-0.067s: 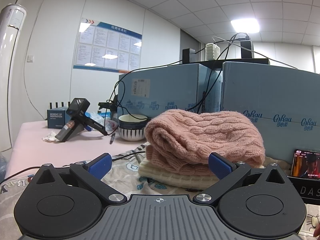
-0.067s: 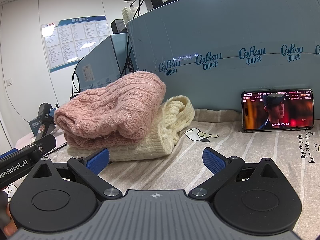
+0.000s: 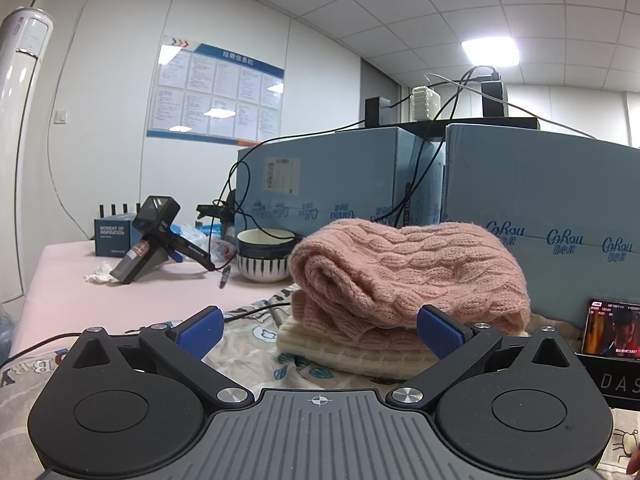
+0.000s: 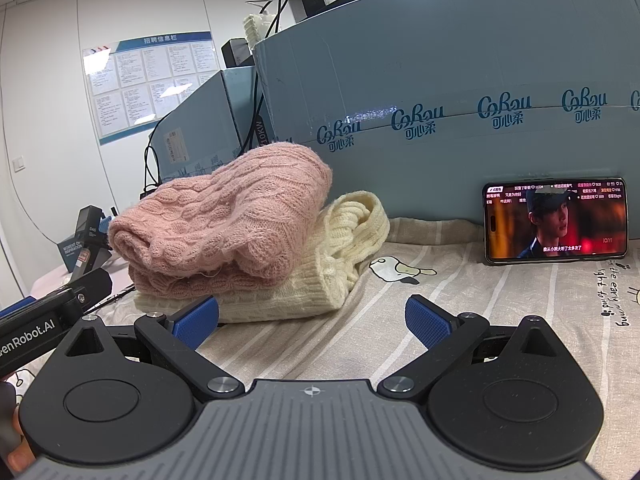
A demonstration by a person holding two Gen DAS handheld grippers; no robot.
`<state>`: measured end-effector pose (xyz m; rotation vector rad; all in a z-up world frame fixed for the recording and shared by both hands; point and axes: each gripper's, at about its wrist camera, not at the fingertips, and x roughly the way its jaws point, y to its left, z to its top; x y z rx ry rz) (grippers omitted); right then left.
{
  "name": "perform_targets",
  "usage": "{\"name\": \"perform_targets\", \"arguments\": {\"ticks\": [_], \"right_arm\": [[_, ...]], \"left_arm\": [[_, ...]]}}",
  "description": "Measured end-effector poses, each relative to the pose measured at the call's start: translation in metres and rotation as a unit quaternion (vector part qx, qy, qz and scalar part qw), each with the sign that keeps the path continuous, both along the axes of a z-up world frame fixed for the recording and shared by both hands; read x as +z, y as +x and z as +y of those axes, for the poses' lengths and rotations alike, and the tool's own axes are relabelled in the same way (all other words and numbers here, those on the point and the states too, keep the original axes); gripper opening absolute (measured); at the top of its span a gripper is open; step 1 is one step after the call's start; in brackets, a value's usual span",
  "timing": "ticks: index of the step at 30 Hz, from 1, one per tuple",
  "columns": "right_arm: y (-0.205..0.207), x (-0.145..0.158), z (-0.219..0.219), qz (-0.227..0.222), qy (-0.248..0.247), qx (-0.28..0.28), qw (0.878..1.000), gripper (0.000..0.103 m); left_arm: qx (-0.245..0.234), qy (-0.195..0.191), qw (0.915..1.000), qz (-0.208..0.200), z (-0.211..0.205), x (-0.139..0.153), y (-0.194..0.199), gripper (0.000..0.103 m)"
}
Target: Fold clothes
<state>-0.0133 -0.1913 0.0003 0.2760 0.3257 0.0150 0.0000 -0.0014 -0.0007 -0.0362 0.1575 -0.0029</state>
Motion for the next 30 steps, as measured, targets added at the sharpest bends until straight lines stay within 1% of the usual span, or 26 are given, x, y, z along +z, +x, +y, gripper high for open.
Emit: {"name": "perform_targets", "arguments": {"ticks": [6,13,30], "right_arm": [[0.0001,0.0002,-0.0003,0.0,0.0,0.0,1.0,0.101],[0.0001,0.0002,-0.0005,0.0,0.001,0.0,1.0,0.101],[0.0013,0.0,-0.0017,-0.001,0.001,0.001,1.0,0.101]], "left_arm": [[0.0,0.004,1.0,-0.001,-0.0032,-0.0005,0.0032,0.103],[0.001,-0.003,1.0,0.0,0.0,0.0009,0.0002,0.103],[0.0,-0.006,1.0,0.0,0.002,0.0014,0.0003,0.103]]}}
